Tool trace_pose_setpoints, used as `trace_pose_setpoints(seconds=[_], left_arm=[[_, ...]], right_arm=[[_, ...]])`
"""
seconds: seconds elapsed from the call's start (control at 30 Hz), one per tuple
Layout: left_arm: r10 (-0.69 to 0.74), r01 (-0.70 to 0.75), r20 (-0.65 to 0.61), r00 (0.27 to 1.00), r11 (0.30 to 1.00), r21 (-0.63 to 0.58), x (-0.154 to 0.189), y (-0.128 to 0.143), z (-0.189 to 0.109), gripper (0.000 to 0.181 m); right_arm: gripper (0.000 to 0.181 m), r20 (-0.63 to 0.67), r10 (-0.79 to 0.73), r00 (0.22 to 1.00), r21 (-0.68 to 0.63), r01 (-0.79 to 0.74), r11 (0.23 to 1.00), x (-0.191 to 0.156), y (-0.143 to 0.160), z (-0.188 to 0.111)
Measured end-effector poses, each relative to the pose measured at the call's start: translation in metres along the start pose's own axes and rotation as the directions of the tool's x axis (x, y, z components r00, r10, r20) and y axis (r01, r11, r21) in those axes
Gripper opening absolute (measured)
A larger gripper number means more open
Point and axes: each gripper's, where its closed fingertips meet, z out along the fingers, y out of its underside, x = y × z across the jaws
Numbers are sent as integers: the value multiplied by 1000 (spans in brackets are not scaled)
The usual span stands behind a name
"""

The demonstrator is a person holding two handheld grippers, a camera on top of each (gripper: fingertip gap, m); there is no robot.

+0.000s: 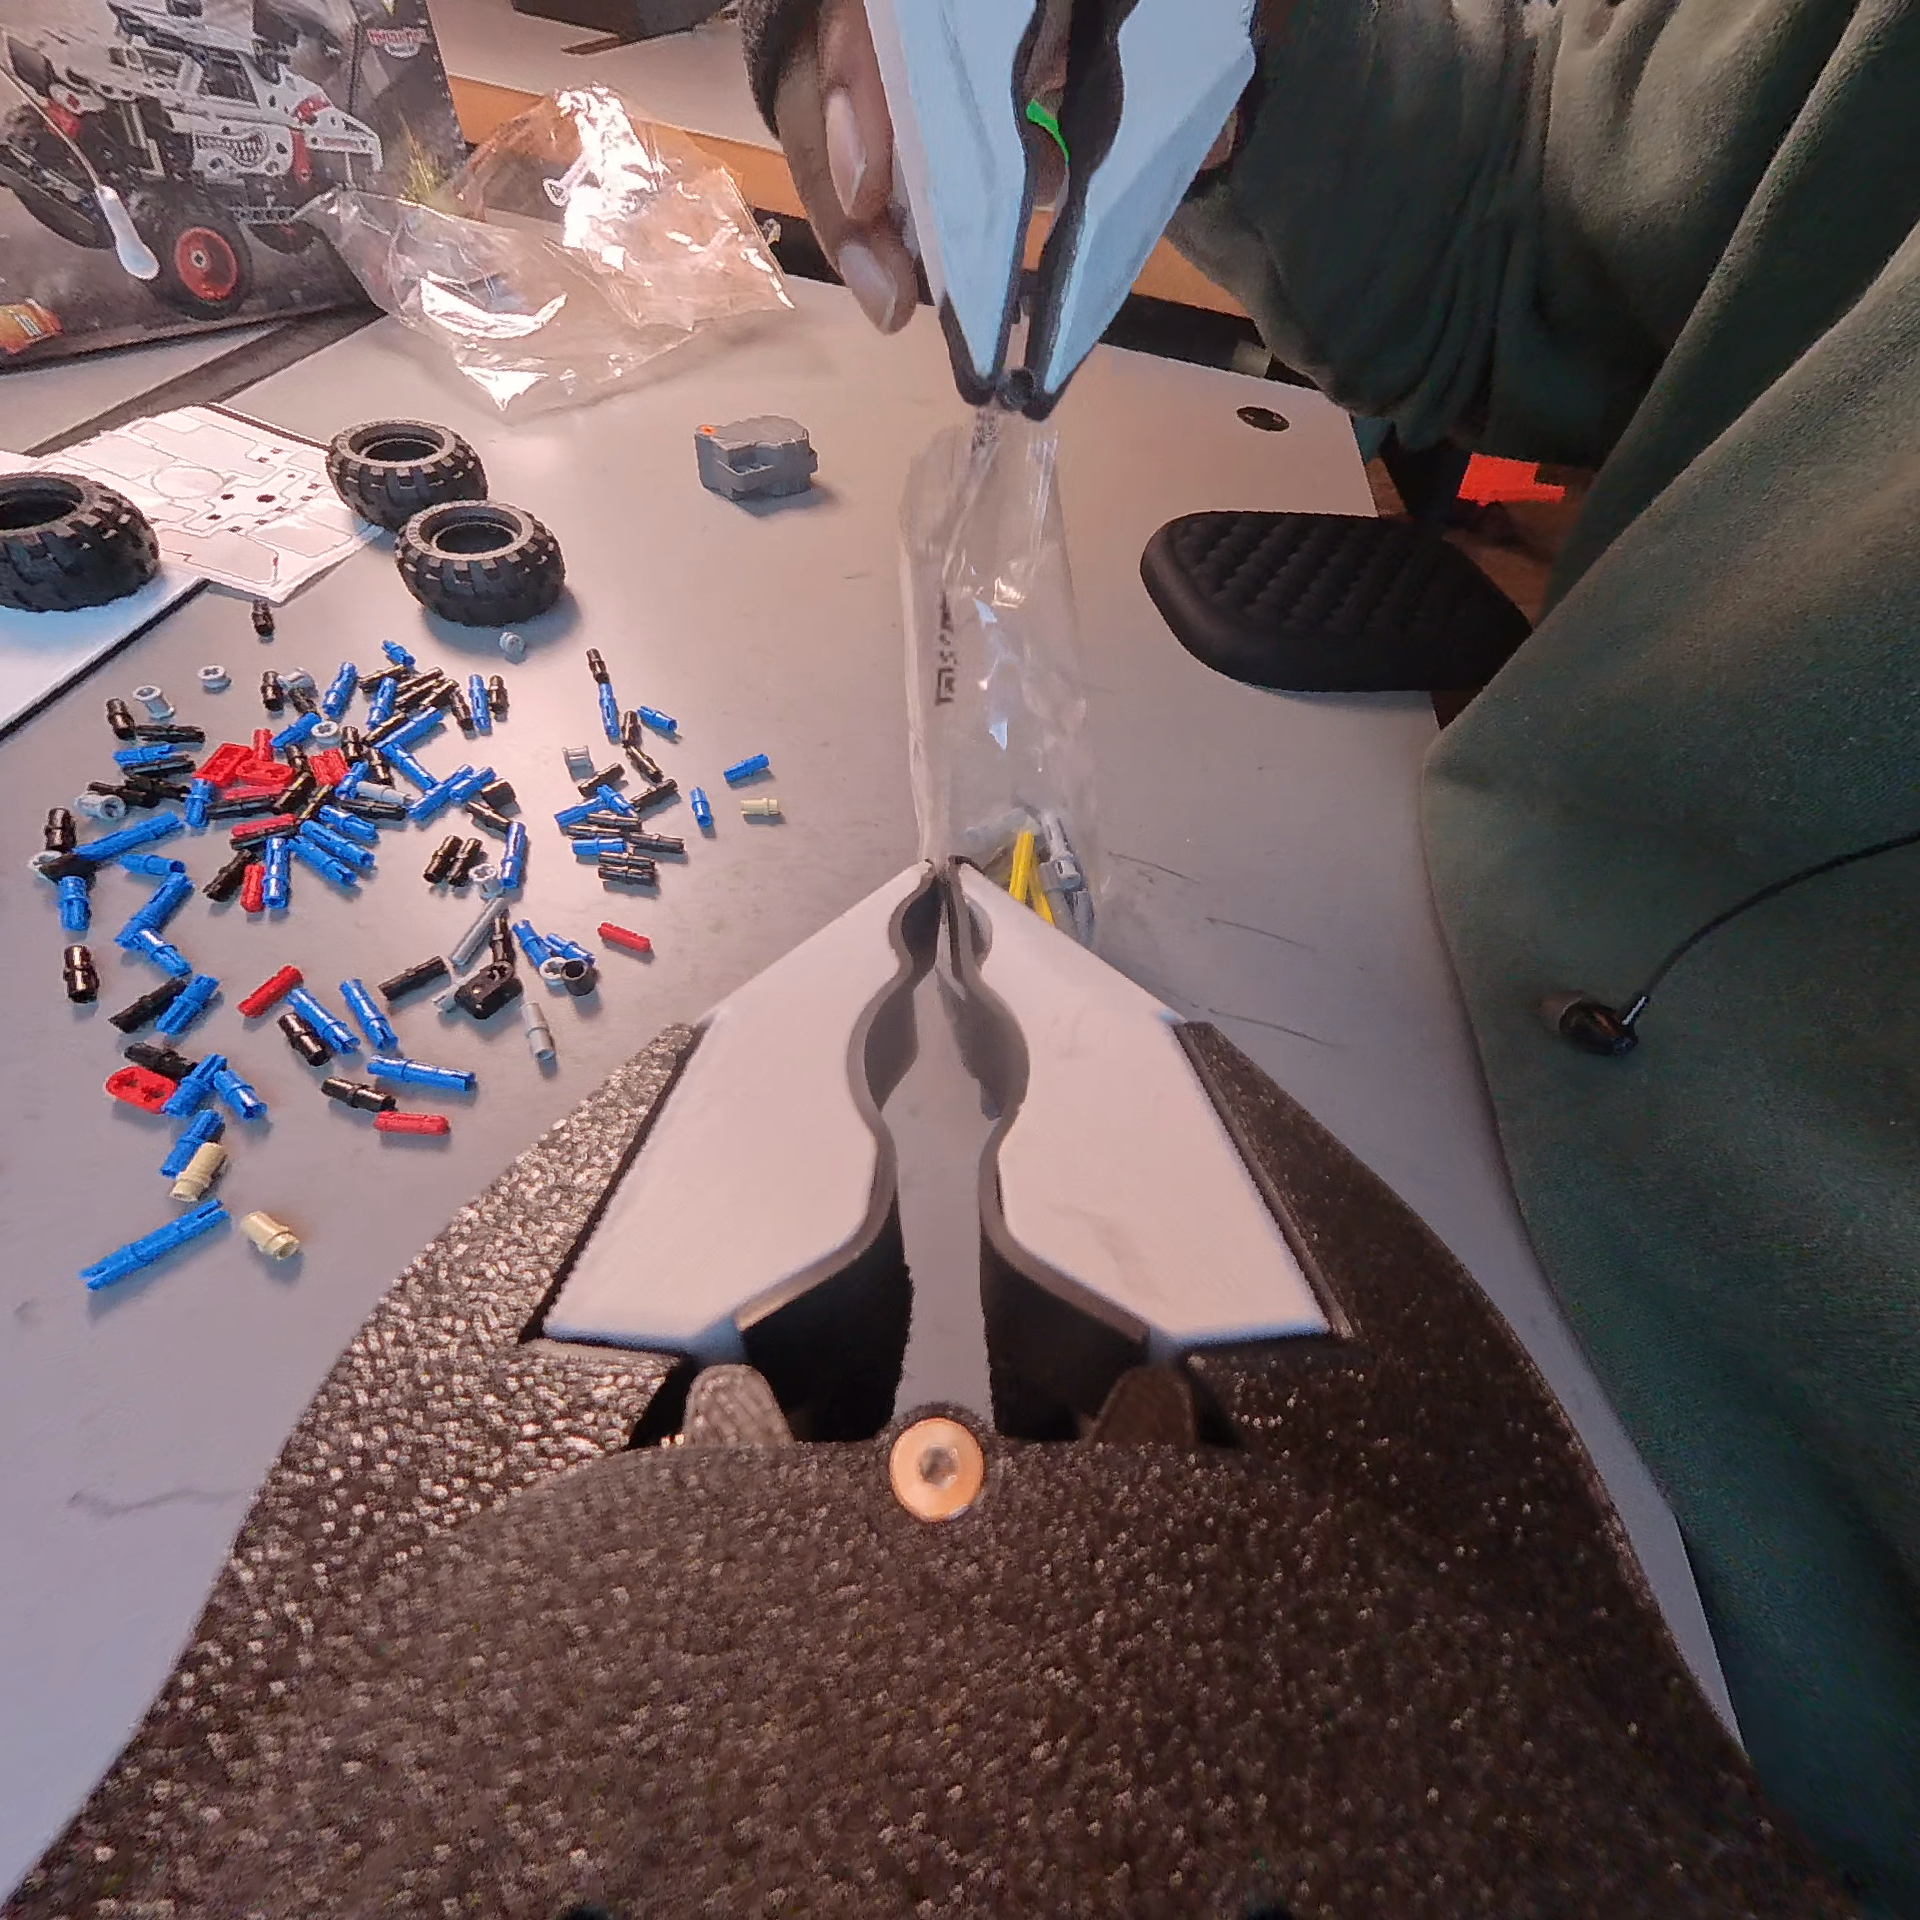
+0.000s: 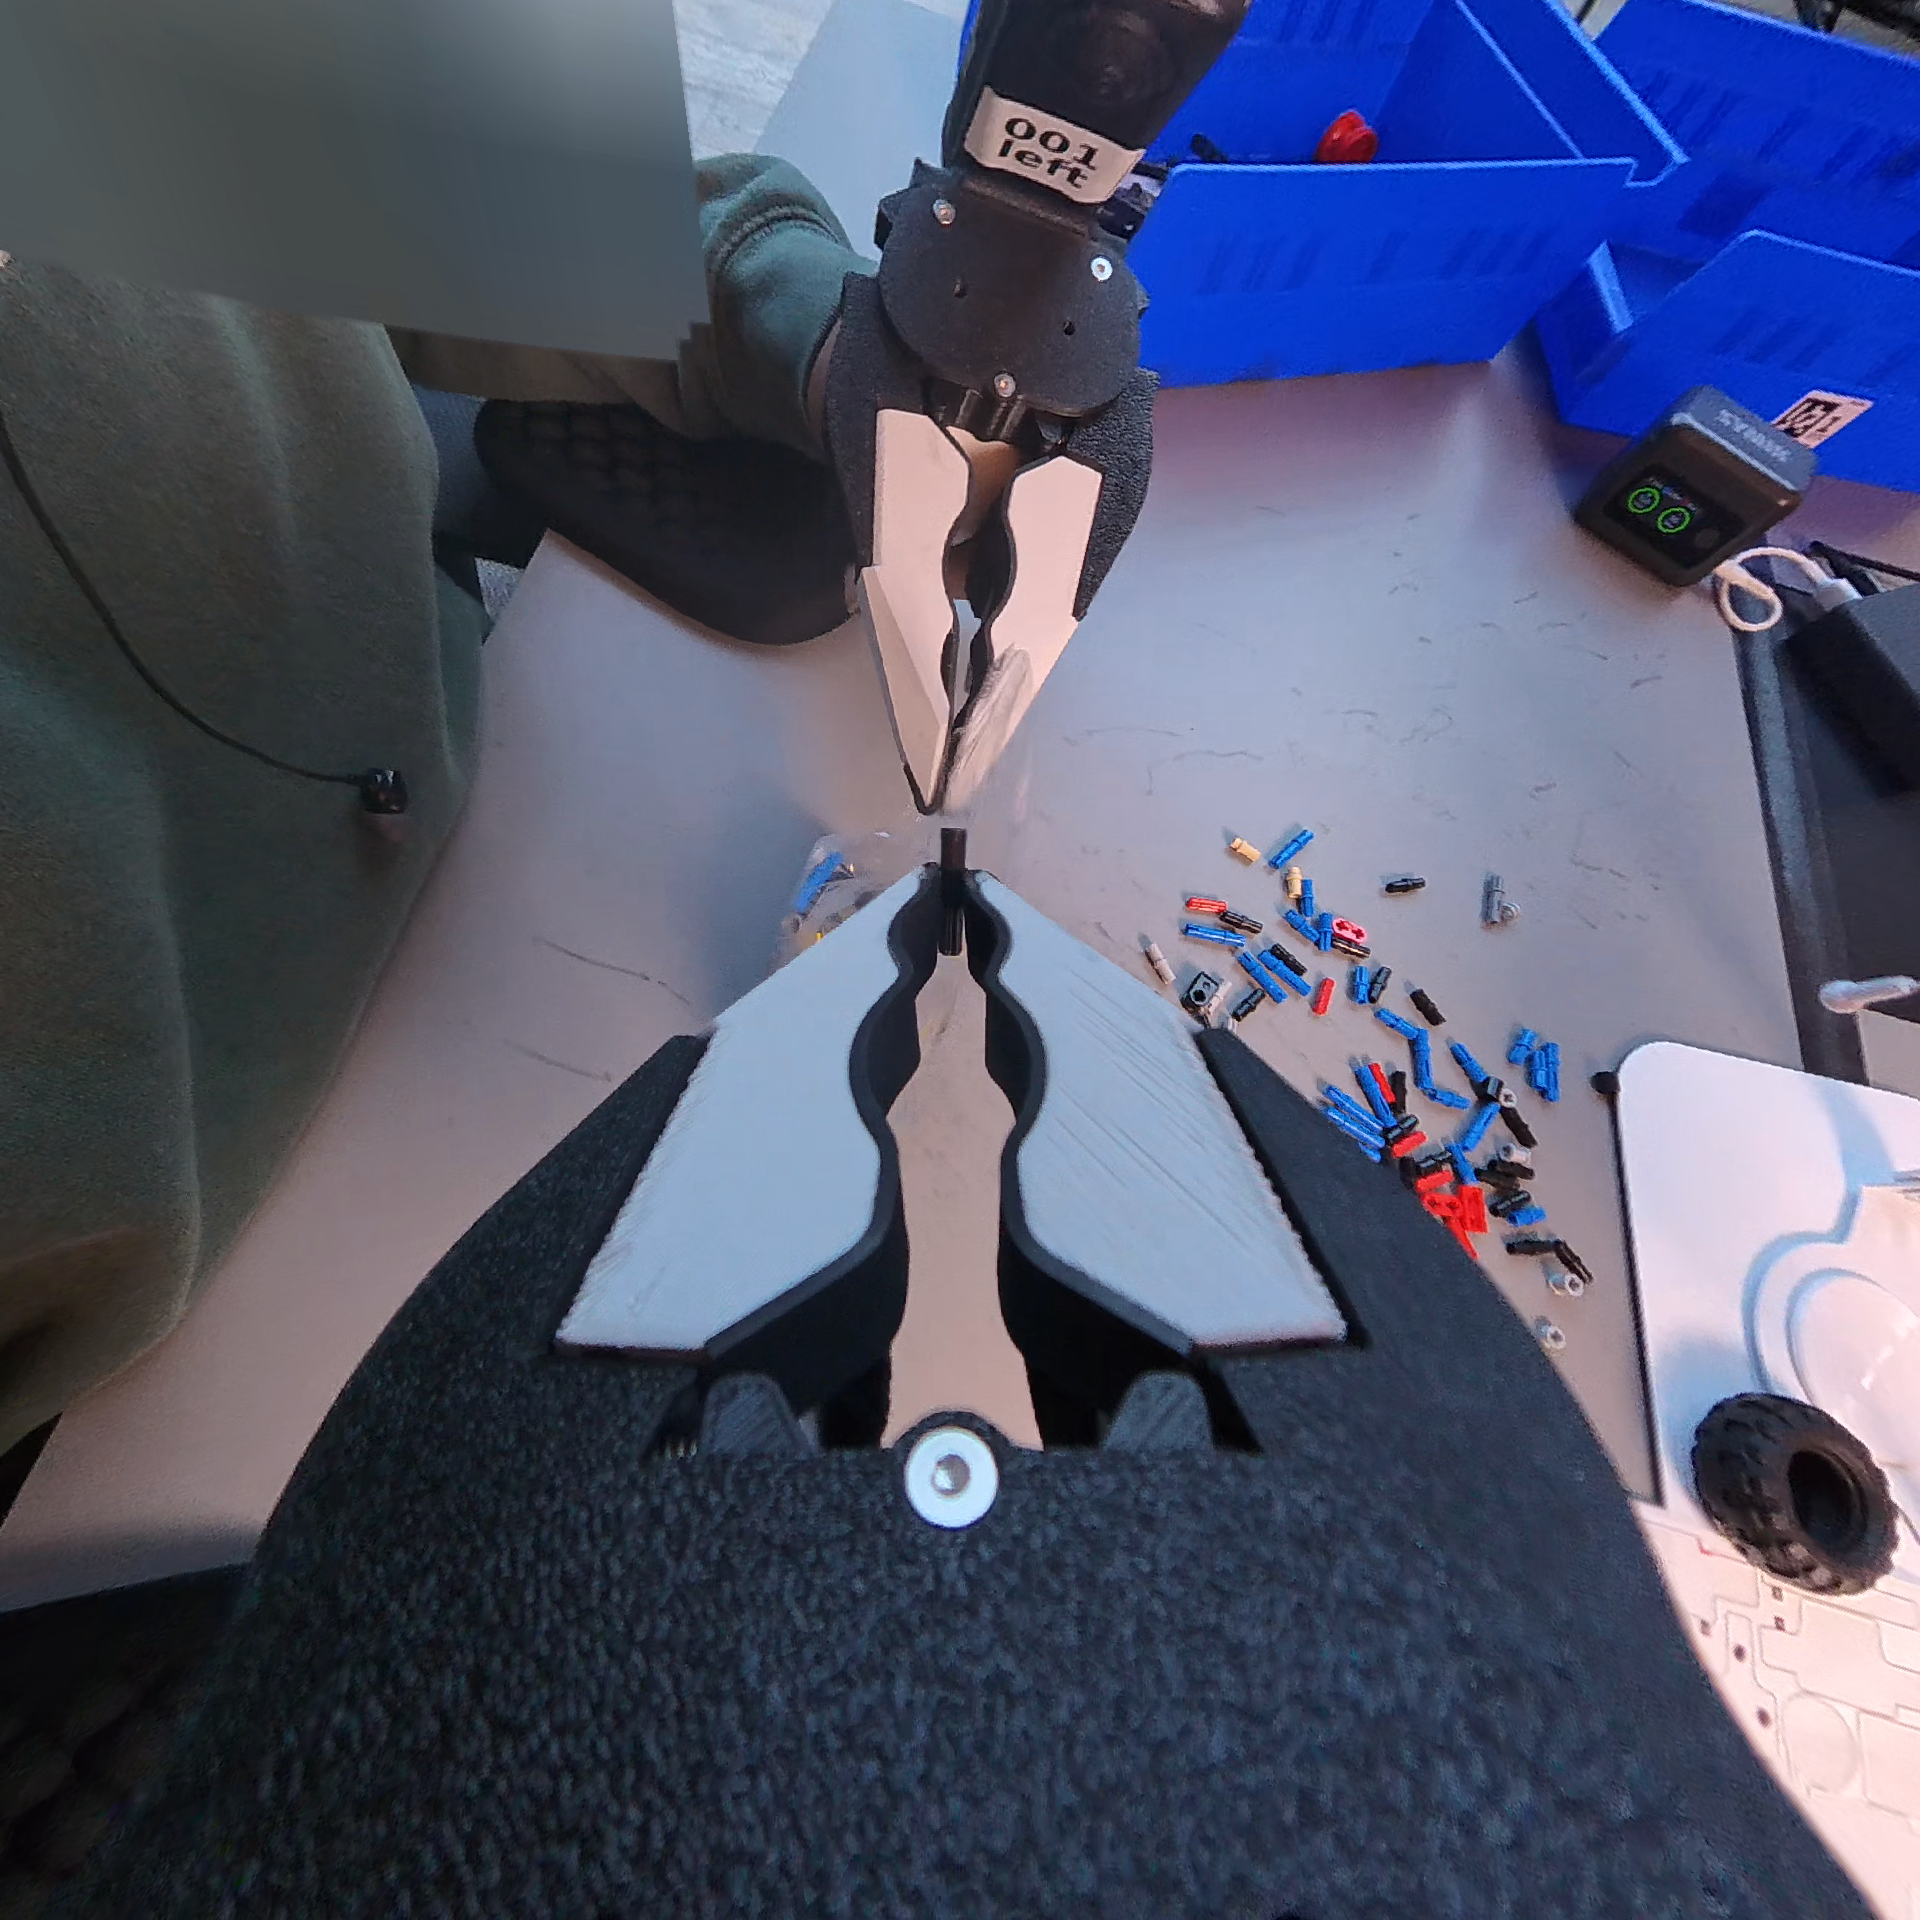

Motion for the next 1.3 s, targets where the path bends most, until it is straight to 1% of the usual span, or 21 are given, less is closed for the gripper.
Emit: trace_pose_setpoints(seconds=[0.13,0.33,0.7,0.9,1.03,1.13,1.3], left_arm=[[2,-2,-10,1000,1000,7,2,0,1,0],[2,-2,-15,1000,1000,5,3,0,2,0],[-3,3,-20,1000,1000,13,4,-1,0,1],[-4,4,-20,1000,1000,16,5,-1,0,1],[-9,10,-24,1000,1000,25,5,-3,-1,3],[-14,14,-24,1000,1000,28,5,-3,-2,5],[-10,11,-27,1000,1000,28,7,-3,-2,5]], right_arm=[[4,-18,28,999,-16,-28,999,4,6,-2],[4,-25,-2,1000,-58,1,998,4,9,1],[4,-34,30,999,-68,-32,997,7,11,-4],[4,-25,44,999,-54,-45,998,7,8,-6],[4,-18,53,998,-18,-54,998,9,-4,-9],[4,-18,43,999,-28,-43,999,10,-6,-8],[4,16,29,999,-74,-28,997,3,-3,2]])
